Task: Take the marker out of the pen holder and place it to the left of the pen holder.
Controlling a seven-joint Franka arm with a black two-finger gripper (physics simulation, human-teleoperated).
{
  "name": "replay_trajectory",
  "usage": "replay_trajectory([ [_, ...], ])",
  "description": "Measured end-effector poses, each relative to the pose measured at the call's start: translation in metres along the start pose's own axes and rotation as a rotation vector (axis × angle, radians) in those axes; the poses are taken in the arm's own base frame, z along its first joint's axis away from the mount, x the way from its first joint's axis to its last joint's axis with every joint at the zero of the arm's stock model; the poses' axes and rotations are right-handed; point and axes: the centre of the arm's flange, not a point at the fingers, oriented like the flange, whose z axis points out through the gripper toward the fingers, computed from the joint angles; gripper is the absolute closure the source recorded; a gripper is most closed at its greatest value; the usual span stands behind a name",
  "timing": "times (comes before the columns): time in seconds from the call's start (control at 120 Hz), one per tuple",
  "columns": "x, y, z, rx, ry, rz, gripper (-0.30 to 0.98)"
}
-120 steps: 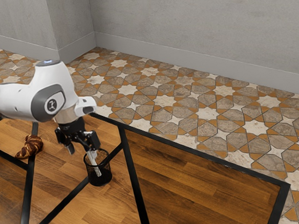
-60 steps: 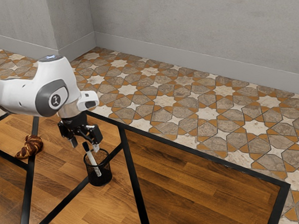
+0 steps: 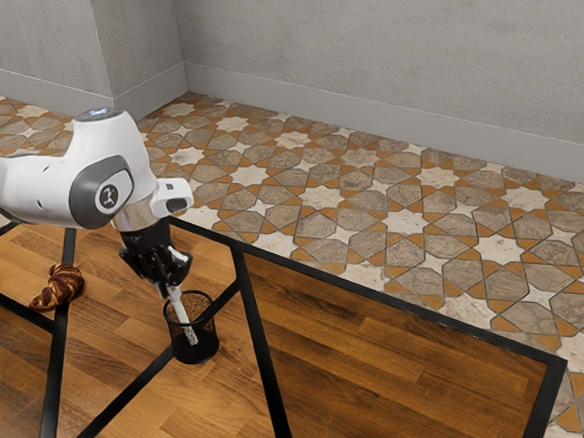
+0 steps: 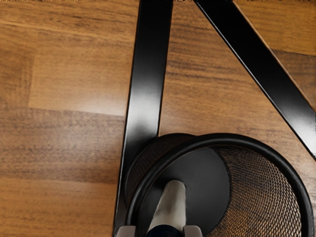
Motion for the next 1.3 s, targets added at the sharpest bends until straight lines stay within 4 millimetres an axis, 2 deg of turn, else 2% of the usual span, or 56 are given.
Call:
replay_trajectory([
  [0.1,0.000,0.002,-0.005,-0.003,0.010,0.002,0.70],
  [0.158,-0.001,0.006,-0.016,-0.010,0.028,0.009,0.72],
  [0.258,-0.008,0.021,-0.052,-0.040,0.083,0.043,0.74],
  [0.333,-0.013,0.023,-0.086,-0.048,0.133,0.065,0.75],
  [0.408,-0.012,-0.004,-0.124,-0.040,0.186,0.026,0.76],
  [0.467,-0.011,-0.033,-0.137,-0.025,0.191,-0.028,0.77],
  [0.533,-0.013,-0.056,-0.134,-0.013,0.162,-0.069,0.77],
  [0.583,-0.017,-0.064,-0.122,-0.006,0.096,-0.080,0.77],
  [0.692,-0.033,-0.057,-0.088,0.004,-0.131,-0.058,0.78],
  [0.817,-0.064,-0.054,-0.070,-0.007,-0.389,-0.057,0.78],
  [0.917,-0.078,-0.053,-0.057,-0.022,-0.517,-0.064,0.57],
  [1.067,-0.088,-0.049,-0.057,-0.040,-0.596,-0.058,0.29],
  [1.25,-0.089,-0.045,-0.059,-0.046,-0.607,-0.047,0.13],
  [1.275,-0.082,-0.042,-0.068,-0.037,-0.576,-0.037,0.12],
  [1.3,-0.064,-0.027,-0.087,0.007,-0.497,0.014,0.11],
])
